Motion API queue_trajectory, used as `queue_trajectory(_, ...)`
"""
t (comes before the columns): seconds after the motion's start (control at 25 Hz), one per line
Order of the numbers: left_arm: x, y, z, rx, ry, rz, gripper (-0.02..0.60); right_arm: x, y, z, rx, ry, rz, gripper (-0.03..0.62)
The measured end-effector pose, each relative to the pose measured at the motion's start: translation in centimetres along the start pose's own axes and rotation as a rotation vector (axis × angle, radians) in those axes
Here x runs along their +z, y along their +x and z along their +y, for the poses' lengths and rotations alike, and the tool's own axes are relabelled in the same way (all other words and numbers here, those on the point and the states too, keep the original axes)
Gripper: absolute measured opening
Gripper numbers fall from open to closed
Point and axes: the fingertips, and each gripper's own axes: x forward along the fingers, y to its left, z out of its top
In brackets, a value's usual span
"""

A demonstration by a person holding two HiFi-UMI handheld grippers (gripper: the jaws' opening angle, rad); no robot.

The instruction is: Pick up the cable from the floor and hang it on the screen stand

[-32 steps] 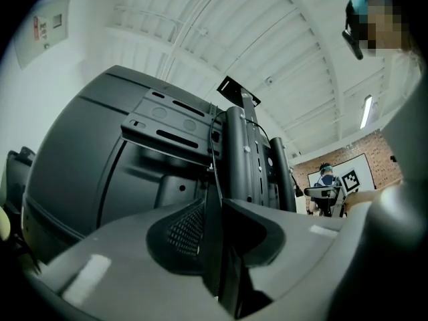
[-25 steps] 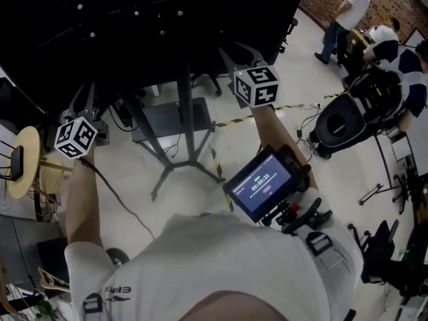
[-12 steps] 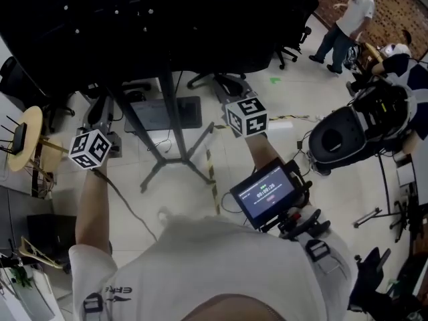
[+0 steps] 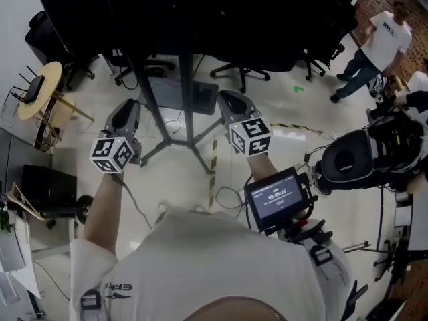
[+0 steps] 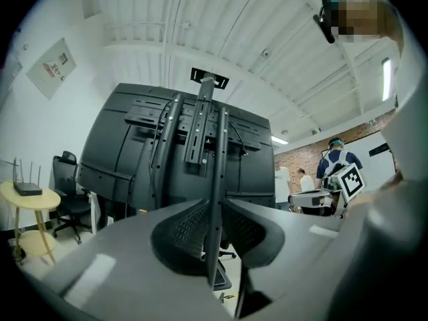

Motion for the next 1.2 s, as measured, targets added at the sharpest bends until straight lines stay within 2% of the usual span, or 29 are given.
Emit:
queue_trajectory(0.24,-2.0,-7.5,0.8,0.082,-0.015,-0.017,0.03,-1.5,-1.9,7.3,0.052,0.0,-0.014,0.015)
queue_trajectory(0.6,-3.0,-11.6,-1.6,0.114,0.047,0.005,0.008,-2.6,-3.7,12.8,0.145,0.01,-0.009,0.014)
queue_trajectory(0.8,-5.0,-13.8,-1.2,0.139,0.032,0.068,0.003,-3.9,-4.5,13.6,0.142,0.065,0.006,0.014)
queue_trajectory(0.96,-6.5,-14.9,-0.7,0.153,0.014,0.116,0.003,-4.6,-5.3,13.8,0.135,0.063,0.025,0.014)
queue_trajectory(1.2,-6.2,-15.2,-0.2,0.157,0.024,0.091,0.003,-5.0,-5.7,15.2,0.135,0.057,0.035,0.014)
